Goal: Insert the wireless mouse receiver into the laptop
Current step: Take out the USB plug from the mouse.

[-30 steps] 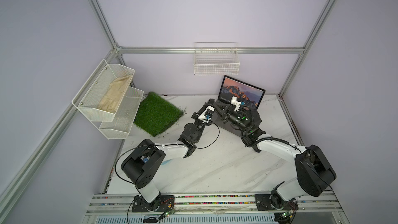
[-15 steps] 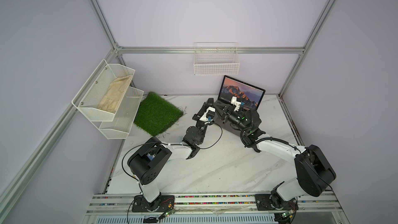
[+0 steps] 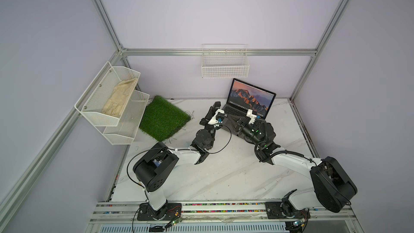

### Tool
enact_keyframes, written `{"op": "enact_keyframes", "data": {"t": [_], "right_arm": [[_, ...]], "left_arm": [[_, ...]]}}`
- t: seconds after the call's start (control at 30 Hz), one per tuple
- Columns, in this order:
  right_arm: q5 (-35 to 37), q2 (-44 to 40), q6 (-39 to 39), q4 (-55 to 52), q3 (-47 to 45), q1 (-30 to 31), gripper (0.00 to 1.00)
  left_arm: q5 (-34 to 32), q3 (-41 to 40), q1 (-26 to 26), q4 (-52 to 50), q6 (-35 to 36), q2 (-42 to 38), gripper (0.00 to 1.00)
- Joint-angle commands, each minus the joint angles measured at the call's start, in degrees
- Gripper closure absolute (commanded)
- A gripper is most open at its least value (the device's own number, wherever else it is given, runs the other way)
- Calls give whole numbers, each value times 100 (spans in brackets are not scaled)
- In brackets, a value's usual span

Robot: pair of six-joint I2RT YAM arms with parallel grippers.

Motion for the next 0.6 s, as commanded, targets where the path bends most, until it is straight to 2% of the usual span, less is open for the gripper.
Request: {"op": "enact_keyframes", "data": {"t": [0.0, 0.07, 0.13, 0.23, 0.33, 0.4, 0.57], "right_arm": [[198, -433, 441, -35, -244, -108, 97], [147, -640, 401, -151, -486, -313, 97], [23, -955, 196, -555, -789, -699, 97], [-391, -1462, -219, -1481, -1213, -1425, 97], [-820, -1805, -597, -2094, -1588, -2144, 98], [-1045, -1921, -1110, -2729, -1601, -2556, 98], [-1337, -1733, -2083, -3496, -1250, -2970, 99]], "left_arm": [[147, 191, 61, 48, 38, -130, 100], [852, -115, 50, -177, 53, -301, 100], [1553, -444, -26, -930, 319, -577, 100], [1794, -948, -322, -1621, 925, -917, 100], [1623, -1254, -715, -2429, 1389, -1206, 100], [1442, -1401, -1003, -2939, 1785, -1265, 100], [1088, -1640, -1525, -3617, 3130, -818, 99]]}}
